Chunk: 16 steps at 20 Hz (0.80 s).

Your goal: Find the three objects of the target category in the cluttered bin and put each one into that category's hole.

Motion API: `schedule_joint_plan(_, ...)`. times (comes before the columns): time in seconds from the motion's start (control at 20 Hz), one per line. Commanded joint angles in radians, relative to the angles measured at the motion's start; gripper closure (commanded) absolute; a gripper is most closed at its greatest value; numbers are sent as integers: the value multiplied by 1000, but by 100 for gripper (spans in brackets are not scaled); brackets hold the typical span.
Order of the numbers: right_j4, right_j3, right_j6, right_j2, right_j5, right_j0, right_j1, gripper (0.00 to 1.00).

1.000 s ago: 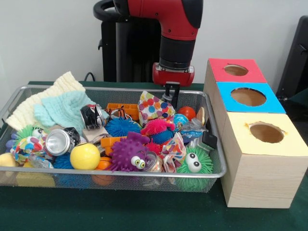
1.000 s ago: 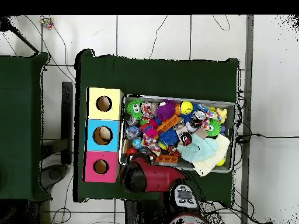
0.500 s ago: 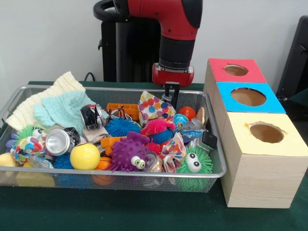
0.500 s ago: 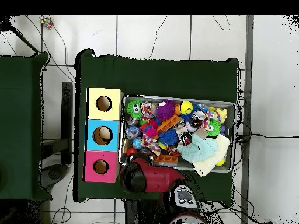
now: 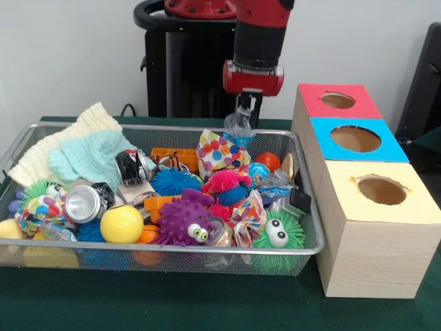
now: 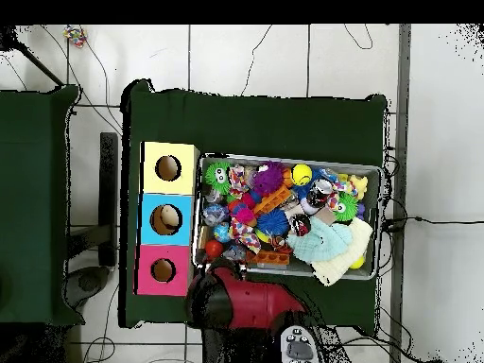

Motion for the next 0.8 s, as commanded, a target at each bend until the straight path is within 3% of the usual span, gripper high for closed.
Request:
schedule_joint_plan(0.05, 51, 42, 100, 67, 264, -7, -195, 100)
schedule_joint_plan(0.4, 69, 2, 94, 43, 467, 27, -339, 100)
schedule_joint_plan(0.8, 55, -152, 176, 11, 598, 109, -323, 100)
